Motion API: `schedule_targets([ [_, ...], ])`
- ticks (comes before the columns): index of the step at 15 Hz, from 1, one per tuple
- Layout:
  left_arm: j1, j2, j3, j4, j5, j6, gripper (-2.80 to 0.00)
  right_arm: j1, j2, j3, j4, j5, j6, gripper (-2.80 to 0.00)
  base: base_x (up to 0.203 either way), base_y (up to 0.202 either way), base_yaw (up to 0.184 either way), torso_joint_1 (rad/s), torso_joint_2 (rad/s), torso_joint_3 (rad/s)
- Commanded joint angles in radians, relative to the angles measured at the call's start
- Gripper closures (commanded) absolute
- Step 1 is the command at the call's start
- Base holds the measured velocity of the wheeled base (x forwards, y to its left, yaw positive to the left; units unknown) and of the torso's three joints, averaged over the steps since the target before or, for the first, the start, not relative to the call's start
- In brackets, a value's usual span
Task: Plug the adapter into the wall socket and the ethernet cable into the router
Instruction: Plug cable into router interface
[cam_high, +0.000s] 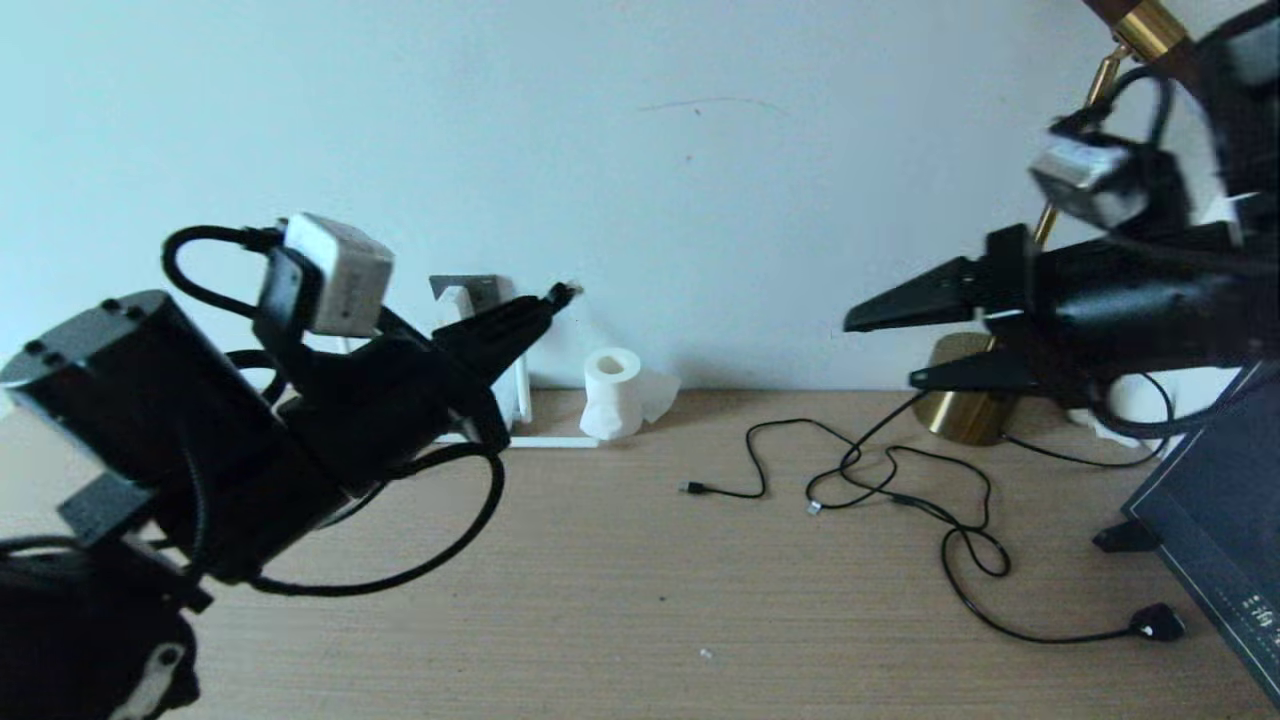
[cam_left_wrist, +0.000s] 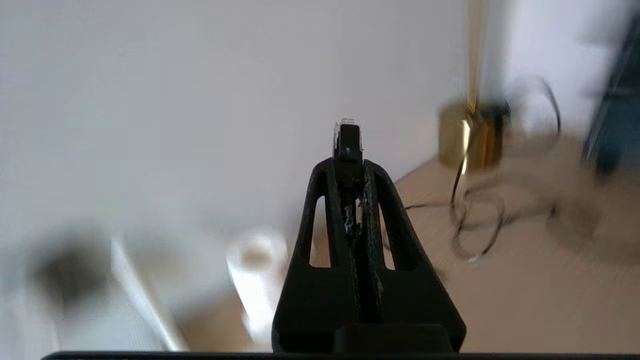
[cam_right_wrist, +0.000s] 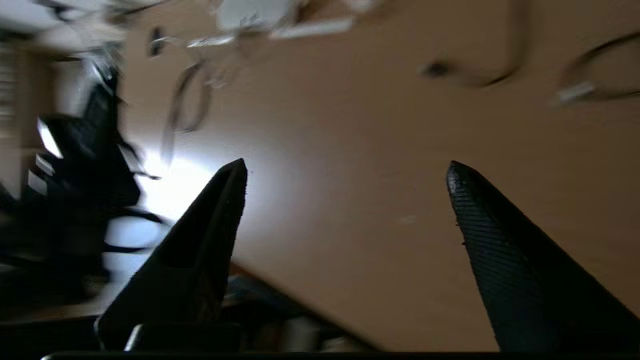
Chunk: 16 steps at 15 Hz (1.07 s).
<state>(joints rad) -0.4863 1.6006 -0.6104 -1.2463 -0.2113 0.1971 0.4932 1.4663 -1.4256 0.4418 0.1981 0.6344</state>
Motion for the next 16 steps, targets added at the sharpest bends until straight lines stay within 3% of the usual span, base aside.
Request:
schedule_targets([
  [1, 0.009, -0.117, 0.072, 0.04, 0.056, -0.129, 0.0, 0.007, -0.261, 0.102, -0.005, -0.064, -0.086, -2.8, 0.0, 0.0, 0.0, 0.0, 0.0, 0.0],
  [3, 0.008, -0.23, 0.205, 0.143, 0.117, -0.16, 0.0, 0.005, -0.51, 0.218, -0.015, -0.109, -0.203, -2.8, 0.0, 0.0, 0.0, 0.0, 0.0, 0.0],
  [4, 0.007, -0.265, 0.24, 0.214, 0.189, -0.173, 0.0, -0.003, -0.62, 0.275, -0.018, -0.149, -0.268, -2.8, 0.0, 0.0, 0.0, 0.0, 0.0, 0.0],
  [6, 0.006, -0.271, 0.258, 0.273, 0.319, -0.22, 0.0, -0.045, -0.814, 0.405, -0.023, -0.358, -0.41, -2.8, 0.0, 0.0, 0.0, 0.0, 0.0, 0.0],
  [7, 0.006, -0.266, 0.26, 0.277, 0.354, -0.233, 0.0, -0.091, -0.881, 0.455, -0.024, -0.459, -0.463, -2.8, 0.0, 0.0, 0.0, 0.0, 0.0, 0.0],
  [9, 0.006, -0.267, 0.299, 0.277, 0.407, -0.232, 0.0, -0.278, -0.915, 0.501, -0.024, -0.514, -0.506, -2.8, 0.0, 0.0, 0.0, 0.0, 0.0, 0.0],
  [11, 0.005, -0.27, 0.365, 0.273, 0.453, -0.233, 0.0, -0.475, -0.933, 0.569, -0.025, -0.533, -0.534, -2.8, 0.0, 0.0, 0.0, 0.0, 0.0, 0.0],
  [12, 0.007, -0.277, 0.403, 0.27, 0.474, -0.244, 0.0, -0.536, -0.97, 0.639, -0.026, -0.526, -0.567, -2.8, 0.0, 0.0, 0.0, 0.0, 0.0, 0.0],
  [14, 0.009, -0.281, 0.421, 0.268, 0.496, -0.341, 0.0, -0.567, -1.064, 0.756, -0.026, -0.464, -0.63, -2.8, 0.0, 0.0, 0.0, 0.0, 0.0, 0.0],
  [16, 0.008, -0.264, 0.423, 0.27, 0.514, -0.399, 0.0, -0.572, -1.135, 0.878, -0.027, -0.38, -0.672, -2.8, 0.0, 0.0, 0.0, 0.0, 0.0, 0.0],
])
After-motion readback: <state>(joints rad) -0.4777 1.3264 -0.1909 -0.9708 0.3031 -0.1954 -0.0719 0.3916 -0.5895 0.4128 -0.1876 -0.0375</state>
